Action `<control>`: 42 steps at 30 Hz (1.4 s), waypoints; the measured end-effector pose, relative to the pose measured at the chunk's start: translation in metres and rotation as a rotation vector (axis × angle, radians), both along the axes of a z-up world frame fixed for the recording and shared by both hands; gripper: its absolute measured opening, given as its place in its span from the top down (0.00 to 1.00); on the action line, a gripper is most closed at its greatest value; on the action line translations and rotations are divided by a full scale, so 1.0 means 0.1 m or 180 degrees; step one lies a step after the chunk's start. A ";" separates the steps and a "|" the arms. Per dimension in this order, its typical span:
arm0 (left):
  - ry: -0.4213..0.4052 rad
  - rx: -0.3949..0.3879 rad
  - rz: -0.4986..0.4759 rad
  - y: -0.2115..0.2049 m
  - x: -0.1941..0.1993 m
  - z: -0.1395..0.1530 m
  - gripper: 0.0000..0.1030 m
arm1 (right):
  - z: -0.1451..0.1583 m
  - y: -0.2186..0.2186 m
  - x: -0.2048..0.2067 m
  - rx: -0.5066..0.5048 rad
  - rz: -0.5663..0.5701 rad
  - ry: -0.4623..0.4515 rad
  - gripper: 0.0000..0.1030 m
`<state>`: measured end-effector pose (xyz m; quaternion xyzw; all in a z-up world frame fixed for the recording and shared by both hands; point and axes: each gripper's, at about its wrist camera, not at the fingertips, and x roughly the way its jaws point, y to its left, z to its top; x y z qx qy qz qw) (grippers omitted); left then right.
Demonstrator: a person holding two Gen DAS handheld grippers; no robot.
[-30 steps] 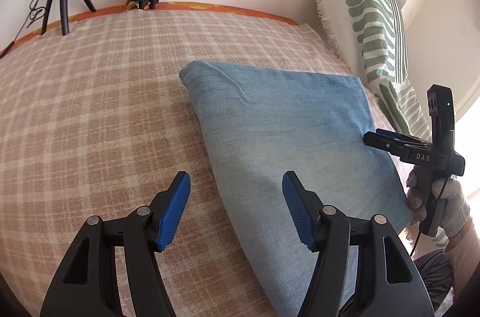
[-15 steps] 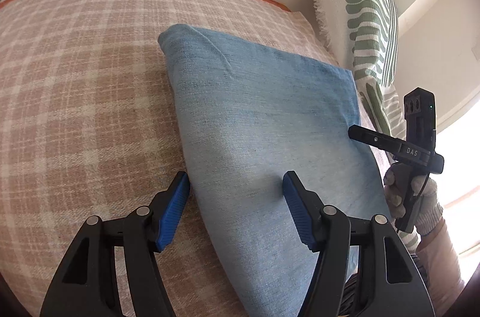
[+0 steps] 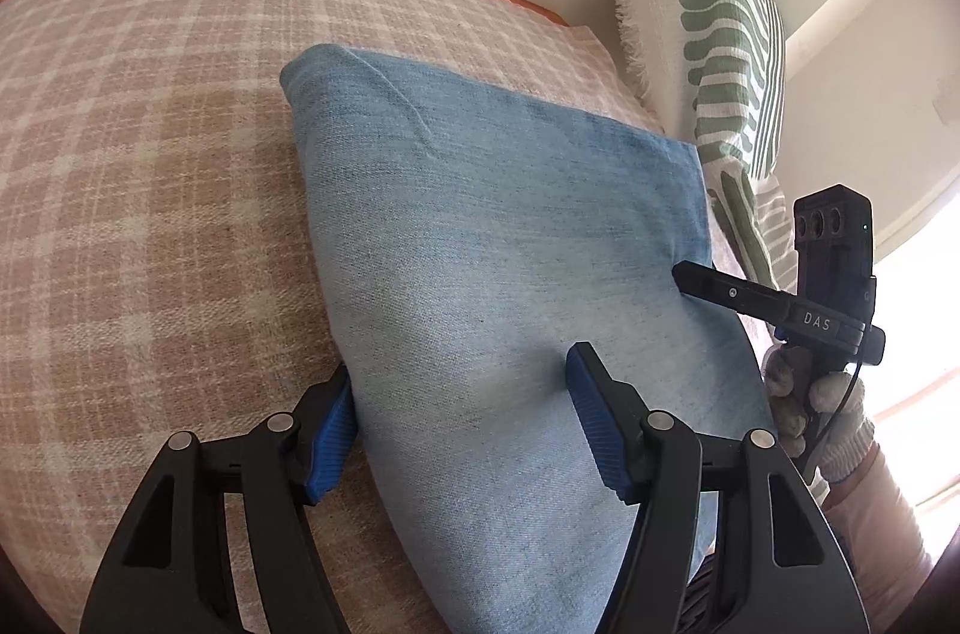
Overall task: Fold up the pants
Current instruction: 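Close both tools on the sides of the folded jeans bundle, then carry the bundle toward the pillow, lower it onto the bed, open both tools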
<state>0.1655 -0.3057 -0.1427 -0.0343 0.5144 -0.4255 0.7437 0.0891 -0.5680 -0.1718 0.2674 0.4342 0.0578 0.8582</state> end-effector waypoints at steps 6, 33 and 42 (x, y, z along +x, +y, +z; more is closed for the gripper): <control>-0.0034 -0.0018 -0.0023 -0.08 -0.01 0.00 0.42 | -0.04 -0.01 -0.01 0.0024 -0.0053 -0.0036 0.44; -0.0792 -0.0154 -0.0073 -0.06 -0.32 0.49 0.83 | 0.80 0.75 -0.22 -0.1130 -0.0079 -0.0495 0.84; -0.0912 -0.0199 -0.0038 0.00 -0.35 0.62 0.84 | 0.96 0.89 -0.22 -0.1166 -0.0082 -0.0647 0.85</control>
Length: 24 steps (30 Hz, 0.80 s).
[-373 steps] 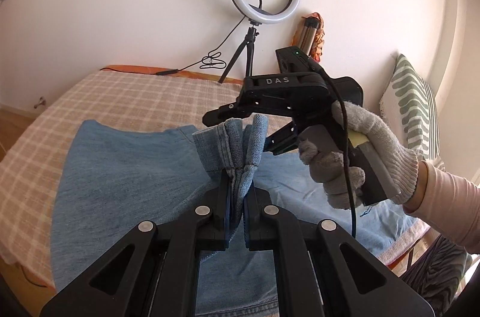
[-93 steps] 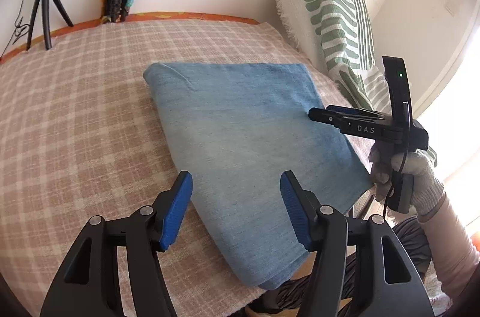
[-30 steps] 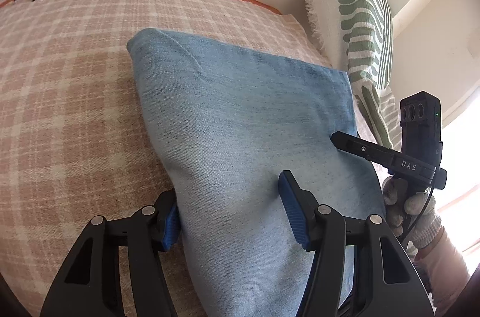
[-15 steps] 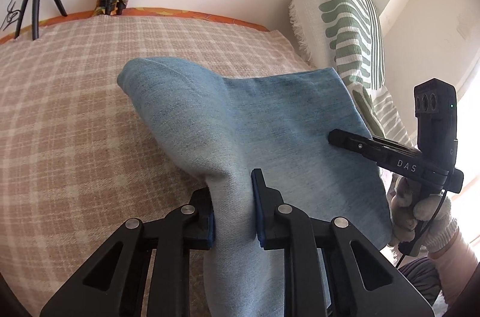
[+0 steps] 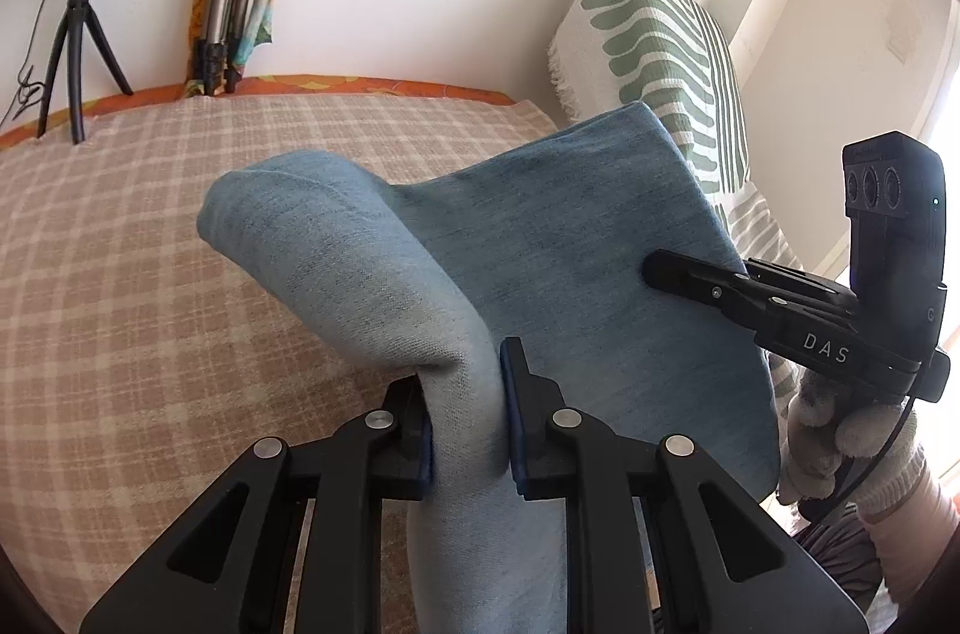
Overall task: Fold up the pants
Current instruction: 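Carry the bundle toward the pillow, lower it onto the bed, open both tools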
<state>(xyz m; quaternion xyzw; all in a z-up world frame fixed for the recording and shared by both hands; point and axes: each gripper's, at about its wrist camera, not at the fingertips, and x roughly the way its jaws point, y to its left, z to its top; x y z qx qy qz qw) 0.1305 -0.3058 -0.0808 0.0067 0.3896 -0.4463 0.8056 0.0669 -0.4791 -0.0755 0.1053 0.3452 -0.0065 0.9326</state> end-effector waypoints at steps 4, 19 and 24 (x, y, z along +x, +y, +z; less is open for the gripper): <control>-0.0111 -0.0094 0.0056 0.06 0.01 0.15 0.85 | 0.11 0.01 0.02 0.0032 -0.0021 -0.0108 0.85; -0.0306 -0.0134 0.0125 -0.03 0.31 0.47 0.85 | 0.31 -0.09 0.34 0.0022 -0.0047 -0.0292 0.86; -0.0280 -0.0145 0.0114 -0.20 0.51 0.51 0.85 | 0.33 -0.30 0.53 0.0074 -0.0087 -0.0303 0.86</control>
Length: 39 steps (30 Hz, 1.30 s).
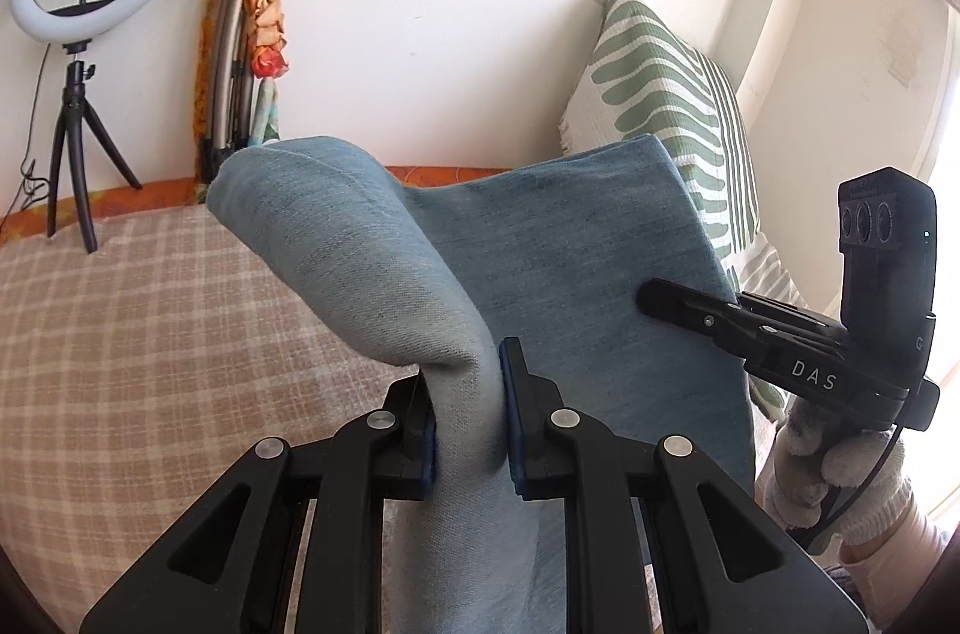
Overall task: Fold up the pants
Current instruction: 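Carry the bundle toward the pillow, lower it onto the bed, open both tools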
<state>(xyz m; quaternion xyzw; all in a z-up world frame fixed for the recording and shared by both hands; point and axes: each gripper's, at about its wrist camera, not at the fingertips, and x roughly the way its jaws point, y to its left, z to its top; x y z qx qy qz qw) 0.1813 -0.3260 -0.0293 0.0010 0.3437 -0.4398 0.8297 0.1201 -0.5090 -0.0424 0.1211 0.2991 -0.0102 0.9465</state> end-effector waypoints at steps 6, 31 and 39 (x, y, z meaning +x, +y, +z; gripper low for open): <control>-0.0026 -0.0033 -0.0004 -0.30 0.33 0.04 0.85 | 0.06 -0.30 0.36 -0.0043 -0.0042 -0.0038 0.86; -0.0050 0.0123 0.0196 -1.68 2.04 -0.30 0.85 | -0.22 -1.67 2.41 -0.0378 -0.0380 0.0287 0.86; -0.0045 0.0563 0.0333 -1.91 2.31 -0.65 0.78 | -0.64 -1.87 2.75 -0.0714 -0.0693 0.0642 0.69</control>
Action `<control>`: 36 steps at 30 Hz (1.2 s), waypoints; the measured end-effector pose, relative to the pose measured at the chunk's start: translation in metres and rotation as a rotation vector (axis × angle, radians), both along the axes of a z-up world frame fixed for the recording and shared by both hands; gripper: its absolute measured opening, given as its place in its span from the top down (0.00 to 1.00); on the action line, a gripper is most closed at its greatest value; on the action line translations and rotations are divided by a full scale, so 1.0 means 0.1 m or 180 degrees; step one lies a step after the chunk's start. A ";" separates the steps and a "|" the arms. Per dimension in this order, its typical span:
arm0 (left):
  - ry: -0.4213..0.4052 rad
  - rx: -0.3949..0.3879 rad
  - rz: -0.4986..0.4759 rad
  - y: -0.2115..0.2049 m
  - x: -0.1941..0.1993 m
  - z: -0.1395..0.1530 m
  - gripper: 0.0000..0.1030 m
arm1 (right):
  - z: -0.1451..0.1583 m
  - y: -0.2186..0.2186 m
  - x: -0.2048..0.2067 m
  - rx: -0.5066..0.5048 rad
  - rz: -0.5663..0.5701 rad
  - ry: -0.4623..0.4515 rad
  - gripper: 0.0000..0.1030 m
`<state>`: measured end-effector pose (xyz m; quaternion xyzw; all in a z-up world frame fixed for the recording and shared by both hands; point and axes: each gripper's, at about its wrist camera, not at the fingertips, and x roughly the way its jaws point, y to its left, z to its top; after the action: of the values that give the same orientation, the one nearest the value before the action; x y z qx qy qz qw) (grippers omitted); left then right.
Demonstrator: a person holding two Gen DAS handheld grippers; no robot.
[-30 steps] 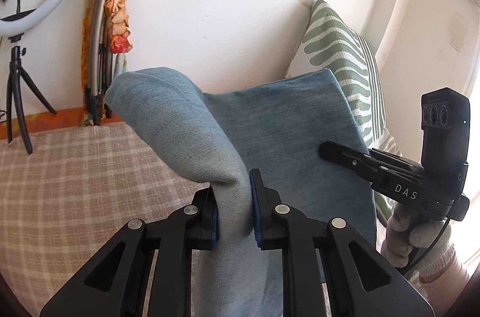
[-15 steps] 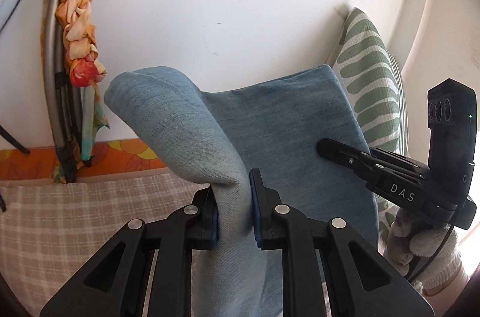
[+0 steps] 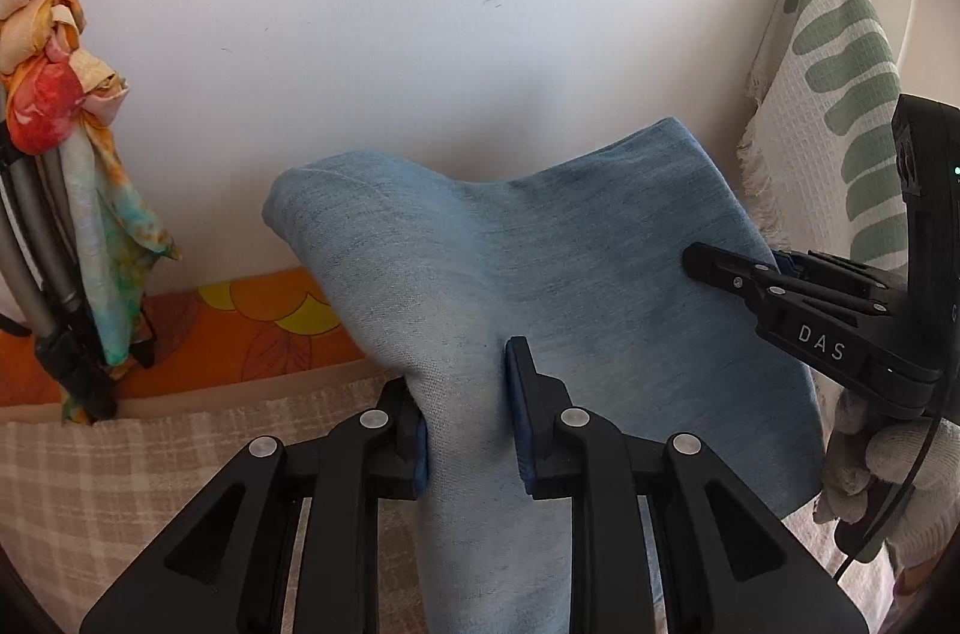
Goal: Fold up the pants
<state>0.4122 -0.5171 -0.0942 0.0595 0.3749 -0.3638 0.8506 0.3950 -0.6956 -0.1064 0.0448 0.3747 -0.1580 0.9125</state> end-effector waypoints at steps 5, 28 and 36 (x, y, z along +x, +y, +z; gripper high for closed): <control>-0.0028 0.0158 0.0135 0.07 0.07 -0.06 0.56 | 0.00 -0.08 -0.09 -0.0016 -0.0161 -0.0049 0.50; -0.0346 -0.0064 0.0043 0.83 -0.88 0.67 0.51 | 0.53 0.85 -1.17 0.0029 -0.0089 -0.0391 0.23; -0.0335 -0.0187 -0.0006 1.32 -1.38 0.80 0.46 | 0.58 1.40 -1.68 0.0040 0.0003 -0.0401 0.17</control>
<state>0.2743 -0.3851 -0.0137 0.0539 0.3188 -0.3717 0.8702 0.2269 -0.5558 -0.0487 0.0602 0.3175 -0.1521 0.9340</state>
